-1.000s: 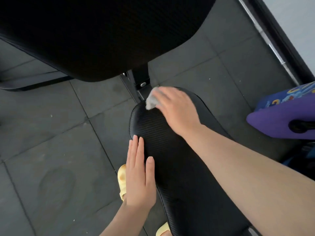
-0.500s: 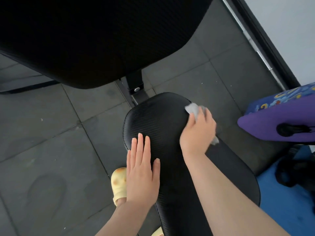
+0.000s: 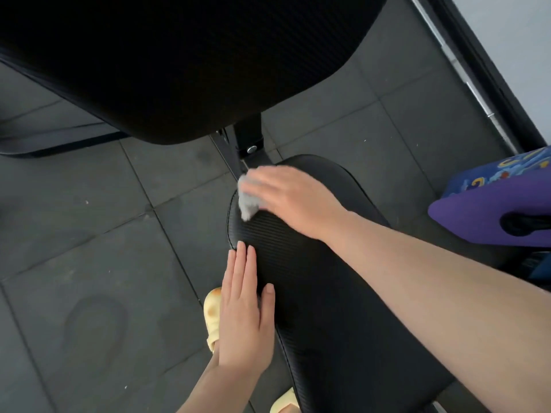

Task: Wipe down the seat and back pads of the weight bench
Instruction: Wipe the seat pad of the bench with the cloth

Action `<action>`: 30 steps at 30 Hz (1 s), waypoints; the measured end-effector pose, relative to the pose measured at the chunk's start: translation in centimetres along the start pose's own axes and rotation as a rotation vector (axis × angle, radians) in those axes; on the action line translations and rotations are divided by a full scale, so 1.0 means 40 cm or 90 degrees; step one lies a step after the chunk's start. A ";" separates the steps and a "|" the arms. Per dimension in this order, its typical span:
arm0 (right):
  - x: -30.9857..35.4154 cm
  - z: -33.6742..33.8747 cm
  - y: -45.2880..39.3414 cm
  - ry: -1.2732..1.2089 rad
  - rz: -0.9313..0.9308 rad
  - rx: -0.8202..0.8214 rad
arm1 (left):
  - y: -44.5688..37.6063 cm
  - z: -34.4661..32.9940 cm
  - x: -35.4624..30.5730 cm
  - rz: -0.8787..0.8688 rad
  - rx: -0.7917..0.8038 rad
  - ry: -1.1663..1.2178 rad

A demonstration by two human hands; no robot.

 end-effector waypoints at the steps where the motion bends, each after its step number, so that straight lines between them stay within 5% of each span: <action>1: -0.015 0.009 -0.014 0.021 -0.084 -0.049 | -0.001 -0.001 0.001 0.003 -0.005 -0.003; 3: 0.014 0.004 -0.011 0.000 -0.191 -0.140 | -0.003 -0.006 -0.001 0.009 -0.018 -0.010; 9: 0.088 -0.008 0.015 -0.032 0.084 0.002 | 0.003 -0.037 -0.011 0.046 -0.037 -0.038; 14: -0.043 0.031 0.009 -0.040 -0.219 -0.125 | 0.000 -0.040 -0.010 0.055 -0.038 -0.060; 21: 0.032 0.018 0.119 -0.019 0.052 0.013 | -0.039 -0.026 -0.007 0.000 -0.031 -0.103; 26: -0.080 0.049 0.071 0.027 -0.371 -0.187 | -0.049 -0.052 -0.029 0.059 -0.069 -0.080; 30: 0.063 -0.016 0.025 -0.027 -0.135 -0.093 | -0.052 -0.080 -0.052 0.094 -0.111 -0.100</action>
Point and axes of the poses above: each hand's wrist, its own y-axis away from the middle knuckle, its own z-axis out of the back of the hand, x = y × z, the point moved 5 cm from there along -y, towards the middle knuckle, and after that the axes turned 2 degrees about z, right-handed, at the moved point
